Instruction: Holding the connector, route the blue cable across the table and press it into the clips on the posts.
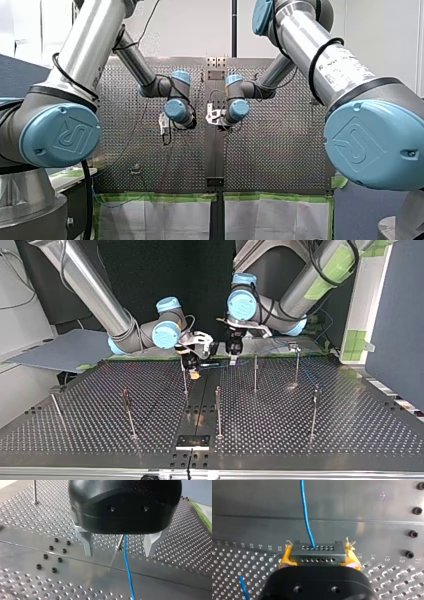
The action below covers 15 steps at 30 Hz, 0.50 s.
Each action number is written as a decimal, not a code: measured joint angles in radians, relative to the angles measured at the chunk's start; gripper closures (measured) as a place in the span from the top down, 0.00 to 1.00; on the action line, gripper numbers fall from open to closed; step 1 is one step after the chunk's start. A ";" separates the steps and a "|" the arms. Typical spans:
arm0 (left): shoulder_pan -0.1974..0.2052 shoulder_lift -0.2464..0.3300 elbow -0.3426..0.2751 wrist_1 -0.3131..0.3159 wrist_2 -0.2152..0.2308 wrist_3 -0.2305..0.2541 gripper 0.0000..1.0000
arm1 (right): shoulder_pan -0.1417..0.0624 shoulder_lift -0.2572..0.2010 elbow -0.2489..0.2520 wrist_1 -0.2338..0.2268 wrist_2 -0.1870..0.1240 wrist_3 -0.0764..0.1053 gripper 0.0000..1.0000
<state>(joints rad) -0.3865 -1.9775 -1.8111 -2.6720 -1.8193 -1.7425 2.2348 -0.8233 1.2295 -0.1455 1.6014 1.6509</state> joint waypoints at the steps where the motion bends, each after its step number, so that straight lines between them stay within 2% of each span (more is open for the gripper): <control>1: 0.000 -0.011 0.006 0.006 -0.007 -0.003 1.00 | 0.000 0.000 0.000 0.000 0.000 0.000 0.00; 7: 0.006 -0.055 0.033 0.026 -0.031 -0.027 1.00 | -0.003 0.000 0.000 -0.001 0.000 0.000 0.00; 15: 0.015 -0.106 0.073 0.026 -0.037 -0.040 1.00 | -0.005 0.000 0.000 -0.003 0.001 -0.001 0.00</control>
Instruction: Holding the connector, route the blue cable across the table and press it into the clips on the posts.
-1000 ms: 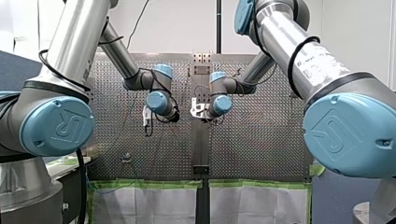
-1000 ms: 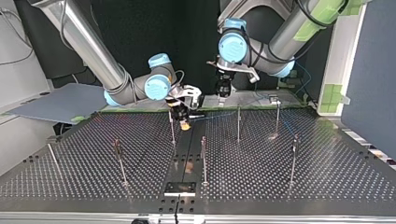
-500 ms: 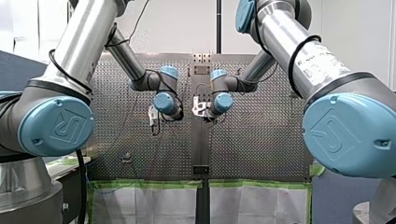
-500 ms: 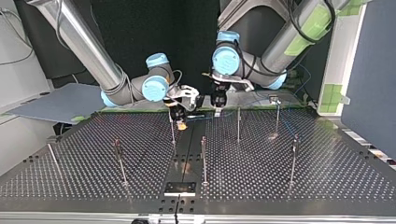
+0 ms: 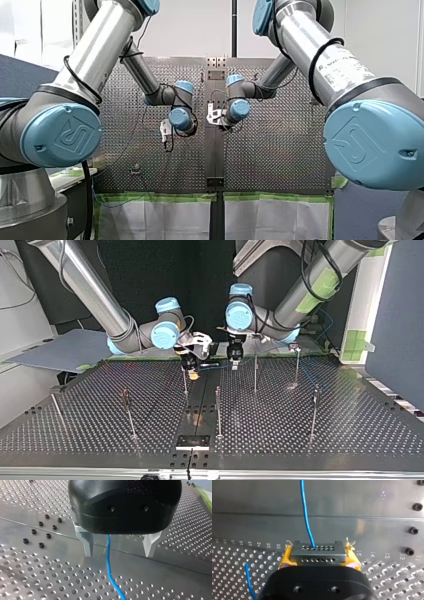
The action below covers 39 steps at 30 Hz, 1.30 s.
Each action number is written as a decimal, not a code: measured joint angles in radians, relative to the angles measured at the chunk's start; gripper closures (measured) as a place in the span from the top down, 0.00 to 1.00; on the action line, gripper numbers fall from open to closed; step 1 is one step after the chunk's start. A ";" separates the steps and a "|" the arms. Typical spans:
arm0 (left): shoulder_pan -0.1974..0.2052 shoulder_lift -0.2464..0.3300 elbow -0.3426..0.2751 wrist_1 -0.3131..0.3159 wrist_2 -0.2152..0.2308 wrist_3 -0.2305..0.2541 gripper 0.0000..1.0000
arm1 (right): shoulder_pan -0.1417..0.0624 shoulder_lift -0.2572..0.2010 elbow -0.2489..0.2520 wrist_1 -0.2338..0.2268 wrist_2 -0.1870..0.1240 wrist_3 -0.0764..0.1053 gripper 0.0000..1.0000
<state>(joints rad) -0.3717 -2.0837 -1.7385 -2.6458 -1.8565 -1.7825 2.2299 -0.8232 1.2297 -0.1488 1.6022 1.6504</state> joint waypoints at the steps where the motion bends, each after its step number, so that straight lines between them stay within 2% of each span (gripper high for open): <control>1: 0.001 -0.010 0.010 0.000 -0.002 -0.001 1.00 | 0.000 0.000 0.000 0.000 0.000 0.000 0.00; 10: 0.011 -0.035 0.074 -0.001 -0.023 -0.006 1.00 | 0.001 0.000 0.000 -0.002 -0.003 -0.001 0.00; 18: 0.029 -0.035 0.083 -0.002 -0.011 -0.007 1.00 | 0.001 0.000 0.000 -0.003 -0.003 0.001 0.00; 23: 0.043 -0.044 0.108 -0.032 0.006 -0.007 1.00 | 0.000 0.000 -0.001 -0.007 -0.003 0.004 0.00; 28: 0.046 -0.082 0.146 -0.079 0.010 -0.003 1.00 | -0.002 0.000 -0.001 -0.009 -0.003 0.005 0.00; 36: 0.041 -0.096 0.168 -0.125 -0.011 -0.005 1.00 | -0.002 0.000 -0.002 -0.009 -0.004 0.005 0.00; 38: 0.039 -0.096 0.168 -0.128 -0.020 -0.006 0.76 | -0.002 0.000 -0.002 -0.009 -0.005 0.005 0.00; 39: 0.038 -0.096 0.168 -0.129 -0.022 -0.007 0.76 | -0.002 0.000 -0.001 -0.009 -0.005 0.005 0.00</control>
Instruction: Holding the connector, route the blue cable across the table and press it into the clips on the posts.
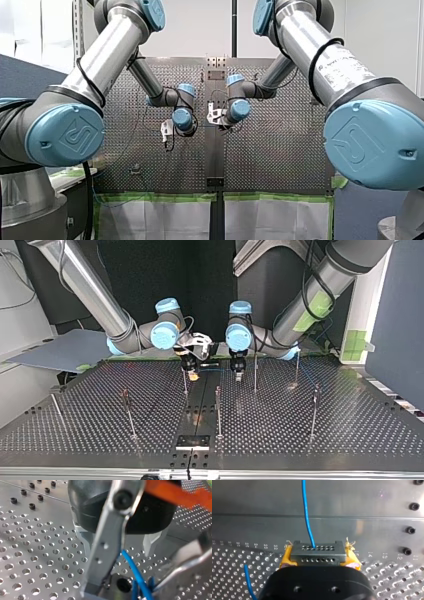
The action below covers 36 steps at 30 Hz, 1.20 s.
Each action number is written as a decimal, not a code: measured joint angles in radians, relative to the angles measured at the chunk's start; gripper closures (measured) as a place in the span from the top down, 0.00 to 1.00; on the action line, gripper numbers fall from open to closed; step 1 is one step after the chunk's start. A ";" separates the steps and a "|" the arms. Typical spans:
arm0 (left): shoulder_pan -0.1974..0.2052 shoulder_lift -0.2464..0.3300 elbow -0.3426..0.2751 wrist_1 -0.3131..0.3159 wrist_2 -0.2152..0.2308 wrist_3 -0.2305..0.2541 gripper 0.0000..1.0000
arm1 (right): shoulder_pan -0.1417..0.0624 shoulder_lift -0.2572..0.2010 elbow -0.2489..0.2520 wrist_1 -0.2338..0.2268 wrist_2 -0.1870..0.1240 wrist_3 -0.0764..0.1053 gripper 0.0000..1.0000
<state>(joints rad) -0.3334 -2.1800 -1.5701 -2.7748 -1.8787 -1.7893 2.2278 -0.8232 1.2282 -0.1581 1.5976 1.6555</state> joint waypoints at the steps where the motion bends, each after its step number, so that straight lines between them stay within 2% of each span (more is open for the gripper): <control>1: -0.001 0.000 0.000 -0.001 -0.002 0.000 0.59 | 0.000 0.000 0.000 0.000 0.000 0.000 0.00; 2: -0.001 0.000 0.000 -0.002 -0.003 0.000 0.47 | 0.000 0.000 0.000 0.000 0.000 0.000 0.00; 3: -0.002 0.000 0.000 -0.002 -0.004 -0.001 0.47 | 0.000 0.000 0.000 0.000 0.000 0.000 0.00; 4: -0.003 0.000 0.000 -0.003 -0.004 -0.001 0.35 | 0.000 0.000 0.000 0.000 0.000 0.000 0.00; 5: -0.004 0.000 0.000 -0.003 -0.004 -0.001 0.13 | 0.000 0.000 0.000 0.000 0.000 0.000 0.00; 6: -0.005 0.000 0.000 -0.003 -0.004 -0.001 0.13 | 0.000 0.000 0.000 0.000 0.000 0.000 0.00; 8: -0.006 0.000 0.000 -0.003 -0.004 -0.002 0.00 | 0.000 0.000 0.000 0.000 0.000 0.000 0.00; 18: -0.009 0.000 0.000 -0.010 -0.006 -0.008 0.00 | 0.001 0.000 0.000 0.000 0.000 0.000 0.00; 24: -0.012 0.007 0.000 -0.042 -0.016 -0.012 0.00 | 0.001 -0.002 -0.007 0.005 -0.002 -0.002 0.00; 29: -0.016 0.036 -0.002 -0.074 -0.037 -0.014 0.00 | 0.001 -0.019 -0.014 0.012 -0.003 -0.001 0.00; 36: -0.017 0.093 -0.026 -0.087 -0.042 -0.016 0.00 | -0.002 -0.063 -0.015 0.032 -0.002 0.004 0.00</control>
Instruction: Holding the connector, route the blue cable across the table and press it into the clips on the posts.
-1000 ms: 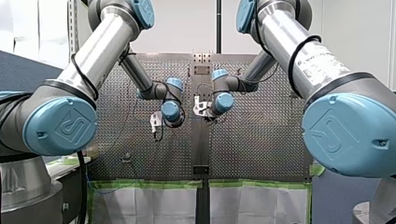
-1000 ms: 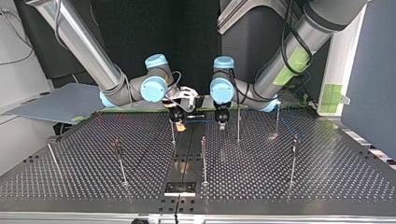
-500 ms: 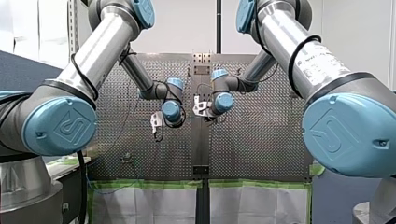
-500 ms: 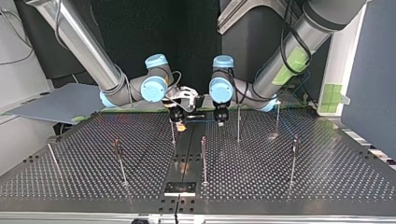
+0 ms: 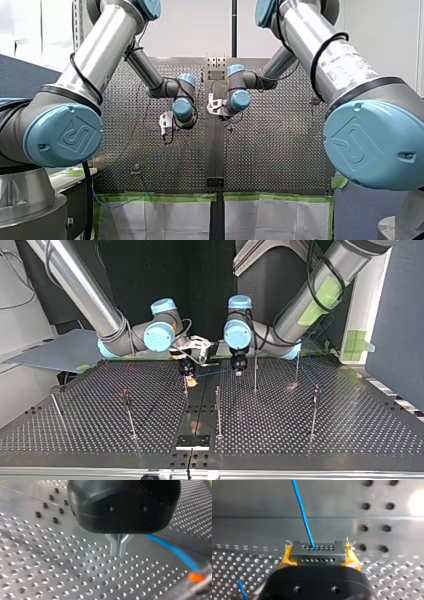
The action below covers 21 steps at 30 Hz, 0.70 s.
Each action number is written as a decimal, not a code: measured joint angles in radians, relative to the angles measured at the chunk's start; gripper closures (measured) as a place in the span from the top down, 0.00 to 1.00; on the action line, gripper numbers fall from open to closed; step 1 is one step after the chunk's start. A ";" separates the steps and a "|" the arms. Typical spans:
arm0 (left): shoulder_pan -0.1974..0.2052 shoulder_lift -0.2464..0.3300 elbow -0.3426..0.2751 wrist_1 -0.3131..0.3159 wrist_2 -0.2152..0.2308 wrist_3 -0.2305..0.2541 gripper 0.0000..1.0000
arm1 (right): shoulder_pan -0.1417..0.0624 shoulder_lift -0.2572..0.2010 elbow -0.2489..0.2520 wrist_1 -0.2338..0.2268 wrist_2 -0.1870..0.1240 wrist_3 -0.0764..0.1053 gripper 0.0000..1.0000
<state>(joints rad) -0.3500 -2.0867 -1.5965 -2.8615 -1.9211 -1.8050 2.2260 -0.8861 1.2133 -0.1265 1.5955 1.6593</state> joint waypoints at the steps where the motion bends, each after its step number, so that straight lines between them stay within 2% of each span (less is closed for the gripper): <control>1: -0.001 0.010 -0.006 0.000 0.000 0.000 0.00 | 0.000 -0.004 0.000 0.005 0.000 0.001 0.00; 12: -0.014 0.093 -0.039 -0.015 0.000 0.004 0.00 | 0.003 -0.045 0.010 0.085 0.000 -0.004 0.00; 21: -0.051 0.170 -0.041 -0.051 -0.014 0.006 0.00 | -0.004 -0.112 0.062 0.094 0.000 0.004 0.00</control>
<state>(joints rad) -0.4013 -1.9170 -1.6374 -2.9129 -1.9350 -1.7990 2.2224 -0.9985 1.2750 -0.0326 1.5955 1.6628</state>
